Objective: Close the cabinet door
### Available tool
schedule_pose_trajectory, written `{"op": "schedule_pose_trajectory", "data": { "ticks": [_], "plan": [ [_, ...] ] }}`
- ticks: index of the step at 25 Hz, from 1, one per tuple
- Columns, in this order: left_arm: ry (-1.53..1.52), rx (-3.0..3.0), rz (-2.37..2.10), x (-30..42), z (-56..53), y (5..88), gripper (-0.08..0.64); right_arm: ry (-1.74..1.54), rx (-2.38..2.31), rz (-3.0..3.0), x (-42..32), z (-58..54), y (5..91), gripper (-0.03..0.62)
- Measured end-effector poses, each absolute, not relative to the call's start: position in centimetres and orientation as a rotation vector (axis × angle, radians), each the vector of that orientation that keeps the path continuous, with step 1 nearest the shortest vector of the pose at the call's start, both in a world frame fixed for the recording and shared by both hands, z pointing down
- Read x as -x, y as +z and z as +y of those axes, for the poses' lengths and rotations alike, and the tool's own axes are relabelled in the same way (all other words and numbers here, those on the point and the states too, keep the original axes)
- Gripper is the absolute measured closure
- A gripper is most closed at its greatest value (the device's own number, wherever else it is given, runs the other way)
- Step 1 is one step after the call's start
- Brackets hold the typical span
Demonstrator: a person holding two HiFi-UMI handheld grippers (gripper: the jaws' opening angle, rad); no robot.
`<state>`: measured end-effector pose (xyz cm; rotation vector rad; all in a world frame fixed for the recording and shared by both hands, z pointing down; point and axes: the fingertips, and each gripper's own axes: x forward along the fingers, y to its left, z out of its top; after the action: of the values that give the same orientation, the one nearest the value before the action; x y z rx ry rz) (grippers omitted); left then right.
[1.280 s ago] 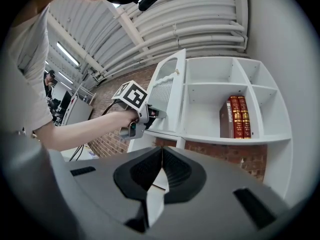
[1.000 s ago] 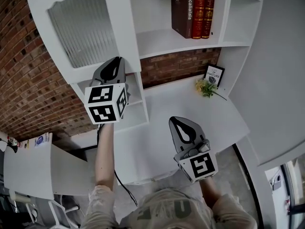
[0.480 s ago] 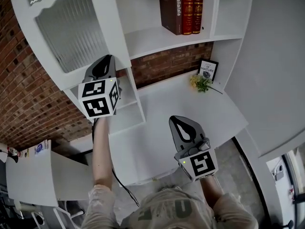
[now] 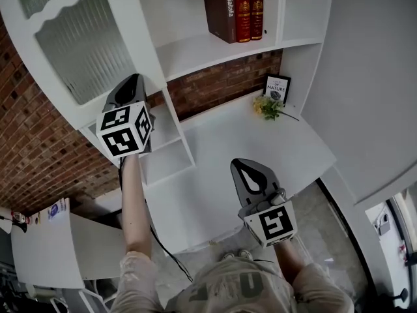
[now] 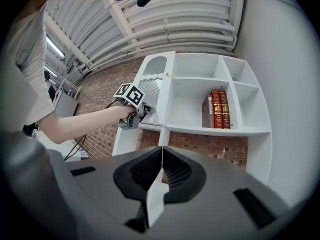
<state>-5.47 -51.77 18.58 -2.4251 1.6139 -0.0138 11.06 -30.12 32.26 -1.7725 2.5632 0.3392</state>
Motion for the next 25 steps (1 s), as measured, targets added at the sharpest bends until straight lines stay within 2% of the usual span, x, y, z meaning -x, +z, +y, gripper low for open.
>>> {"op": "schedule_pose_trajectory", "data": {
  "ticks": [15,25],
  "plan": [
    [-0.037,2.323,1.666,5.5,-52.7,18.6,0.532,0.353,1.854,2.508,-13.2,-28.9,32.0,0.574],
    [0.063,2.296,1.735,4.9,-52.3,18.7,0.532,0.493,1.970,2.372,-16.4,-26.3,28.1,0.574]
  ]
}}
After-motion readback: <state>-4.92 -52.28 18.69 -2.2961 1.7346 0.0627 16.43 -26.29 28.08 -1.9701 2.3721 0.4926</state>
